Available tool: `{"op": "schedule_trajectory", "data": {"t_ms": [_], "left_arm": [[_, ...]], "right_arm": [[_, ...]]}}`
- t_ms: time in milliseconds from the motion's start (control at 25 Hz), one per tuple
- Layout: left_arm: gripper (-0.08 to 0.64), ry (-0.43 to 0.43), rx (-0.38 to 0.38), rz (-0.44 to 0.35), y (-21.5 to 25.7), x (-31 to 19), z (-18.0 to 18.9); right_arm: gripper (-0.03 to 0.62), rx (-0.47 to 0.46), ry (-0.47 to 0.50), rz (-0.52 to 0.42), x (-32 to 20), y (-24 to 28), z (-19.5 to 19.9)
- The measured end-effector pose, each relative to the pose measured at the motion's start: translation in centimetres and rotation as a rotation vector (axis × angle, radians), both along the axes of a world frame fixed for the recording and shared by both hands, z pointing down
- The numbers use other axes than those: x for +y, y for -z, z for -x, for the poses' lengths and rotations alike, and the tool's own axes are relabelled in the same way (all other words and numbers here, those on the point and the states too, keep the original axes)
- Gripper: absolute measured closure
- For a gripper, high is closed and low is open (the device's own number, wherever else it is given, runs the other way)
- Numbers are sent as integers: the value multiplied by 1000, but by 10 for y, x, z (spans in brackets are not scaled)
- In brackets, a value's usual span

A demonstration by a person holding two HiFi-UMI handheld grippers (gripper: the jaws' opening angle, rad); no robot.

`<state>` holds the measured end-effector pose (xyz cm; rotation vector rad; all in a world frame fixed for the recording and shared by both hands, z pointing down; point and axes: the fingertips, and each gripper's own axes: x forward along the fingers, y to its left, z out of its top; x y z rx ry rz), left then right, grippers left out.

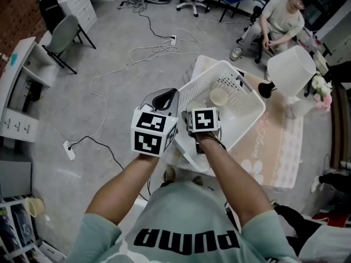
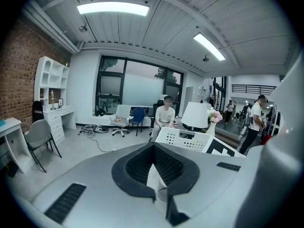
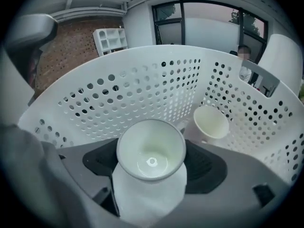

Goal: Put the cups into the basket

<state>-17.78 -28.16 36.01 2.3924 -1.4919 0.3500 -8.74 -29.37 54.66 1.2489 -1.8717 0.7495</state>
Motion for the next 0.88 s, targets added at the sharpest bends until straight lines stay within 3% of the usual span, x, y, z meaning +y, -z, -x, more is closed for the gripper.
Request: {"op": "schedule_trajectory", "data": {"t_ms": [600,880], "left_arm": [[557,-39,9,7,-4,2,-14],[557,-46,14,10,-6,3,-17]], "right_arm": [[198,50,-21,100,12,-28,-11],[198,-2,-28,121,15,-26,-4]]}}
